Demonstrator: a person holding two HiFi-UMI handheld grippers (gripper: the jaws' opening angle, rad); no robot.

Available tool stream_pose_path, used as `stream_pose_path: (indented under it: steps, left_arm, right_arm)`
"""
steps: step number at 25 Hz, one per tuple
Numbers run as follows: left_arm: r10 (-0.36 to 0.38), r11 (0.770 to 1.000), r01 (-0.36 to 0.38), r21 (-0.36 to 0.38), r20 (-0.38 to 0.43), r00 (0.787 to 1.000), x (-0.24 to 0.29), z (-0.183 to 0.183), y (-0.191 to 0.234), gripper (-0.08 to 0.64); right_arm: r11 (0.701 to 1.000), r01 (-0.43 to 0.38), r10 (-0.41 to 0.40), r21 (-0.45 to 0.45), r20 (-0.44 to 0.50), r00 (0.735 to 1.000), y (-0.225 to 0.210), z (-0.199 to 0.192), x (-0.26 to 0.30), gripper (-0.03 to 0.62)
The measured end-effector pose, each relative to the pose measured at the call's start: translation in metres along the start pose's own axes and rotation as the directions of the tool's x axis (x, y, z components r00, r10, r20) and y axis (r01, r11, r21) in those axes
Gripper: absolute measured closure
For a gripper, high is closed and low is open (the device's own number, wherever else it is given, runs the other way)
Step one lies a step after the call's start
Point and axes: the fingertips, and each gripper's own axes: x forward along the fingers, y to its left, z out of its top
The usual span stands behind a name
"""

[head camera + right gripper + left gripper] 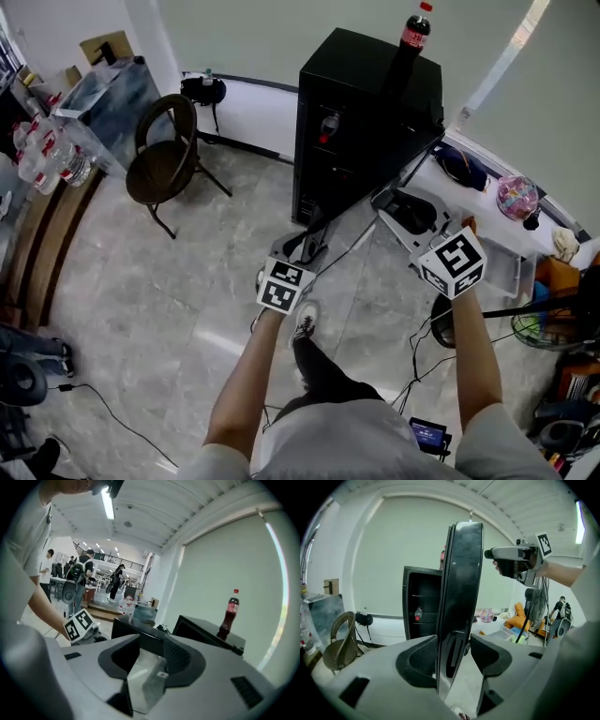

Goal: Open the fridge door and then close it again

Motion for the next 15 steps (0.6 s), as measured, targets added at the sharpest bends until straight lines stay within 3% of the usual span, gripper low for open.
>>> stream_pose_path:
  steps: [5, 15]
  left_arm:
    - [-0.011, 1.000, 0.011, 0.005, -0.004, 1.000, 0.008, 0.010, 0.038, 0.351]
    - [-0.043, 0.999, 0.043, 0.005, -0.031, 0.999, 0.036, 0.032, 0.106, 0.367]
  right_arm:
    - [0.989, 0.032, -0.041, -0.148, -0.059, 0.997, -0.035, 0.009, 0.037, 0.410]
    - [0.965, -0.016, -0.031, -0.261, -0.172, 0.985, -0.076, 0.001, 0.099, 0.394]
